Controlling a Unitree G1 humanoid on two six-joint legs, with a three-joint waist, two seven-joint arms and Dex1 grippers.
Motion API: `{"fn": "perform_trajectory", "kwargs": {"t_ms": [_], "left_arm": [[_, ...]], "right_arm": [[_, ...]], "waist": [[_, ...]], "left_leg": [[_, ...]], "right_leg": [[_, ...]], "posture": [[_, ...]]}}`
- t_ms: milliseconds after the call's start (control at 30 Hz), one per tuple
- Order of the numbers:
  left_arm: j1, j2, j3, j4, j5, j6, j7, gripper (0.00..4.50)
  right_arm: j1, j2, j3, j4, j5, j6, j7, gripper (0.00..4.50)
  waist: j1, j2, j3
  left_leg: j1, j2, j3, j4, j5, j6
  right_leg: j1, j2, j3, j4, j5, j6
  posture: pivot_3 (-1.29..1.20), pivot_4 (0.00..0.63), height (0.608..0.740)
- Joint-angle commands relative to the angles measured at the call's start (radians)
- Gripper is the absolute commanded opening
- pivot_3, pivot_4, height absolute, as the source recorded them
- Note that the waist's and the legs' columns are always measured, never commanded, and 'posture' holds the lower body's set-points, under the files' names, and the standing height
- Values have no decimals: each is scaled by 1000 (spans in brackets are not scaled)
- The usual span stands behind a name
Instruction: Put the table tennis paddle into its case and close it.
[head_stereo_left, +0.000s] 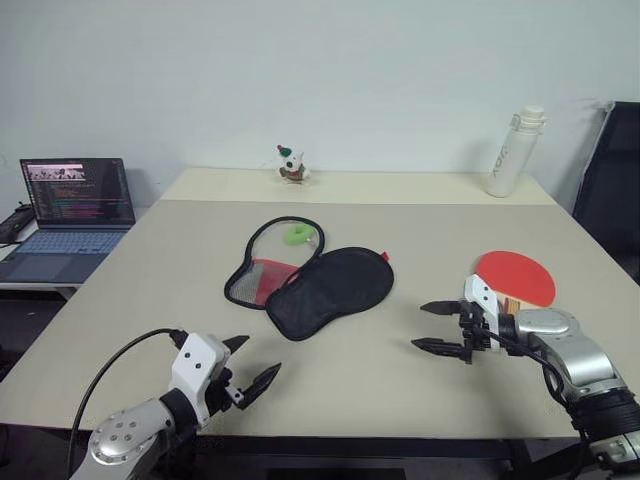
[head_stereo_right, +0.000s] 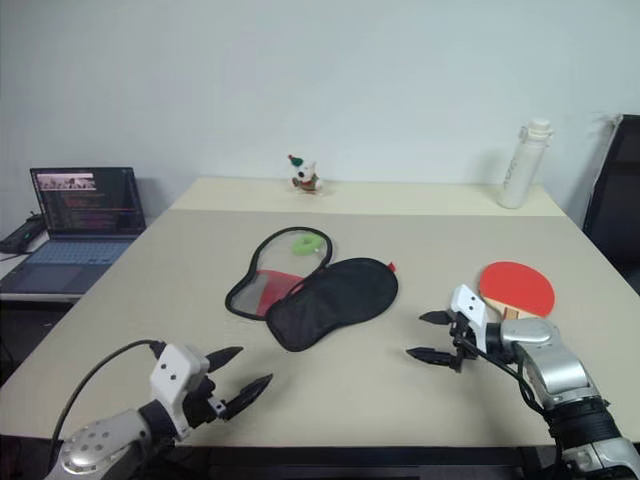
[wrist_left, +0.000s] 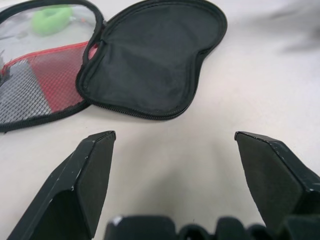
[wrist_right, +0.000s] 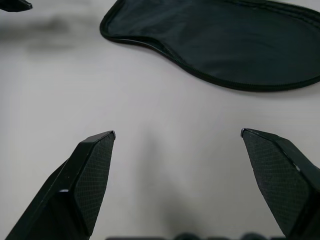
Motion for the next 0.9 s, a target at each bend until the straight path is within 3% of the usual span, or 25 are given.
{"fn": "perform_trajectory", "kwargs": {"t_ms": [33,200,500,900], "left_arm": [[-67,-3,-6,69,14,-48,-5,4187],[-200,-1,-39,143,4,-54,-31,4187],[-405,84,-113,342,-26,-69,-276,4343],[-660,34,-331,757,152,-307,-469,4343]], "right_arm": [[-2,-35,-56,-58,25,35,-12,4445],[48,-54,-100,-165,63,125,-49,4445],[42,-46,-146,-370,165,314,-150,4490],[84,-29,-188,-529,247,407,-268,4490]], "waist": [[1,0,0],[4,-1,0],[0,-1,0],[3,-1,0]], "left_leg": [[0,0,0,0,0,0],[0,-1,-2,1,0,0],[0,-1,-2,0,0,0],[-2,-1,-3,0,0,0]], "right_leg": [[0,0,0,0,0,0],[2,0,-3,0,0,0],[2,0,-3,-1,0,0],[1,0,-4,-3,0,0]], "posture": [[0,150,740],[0,150,740],[0,150,740],[0,150,740]]}}
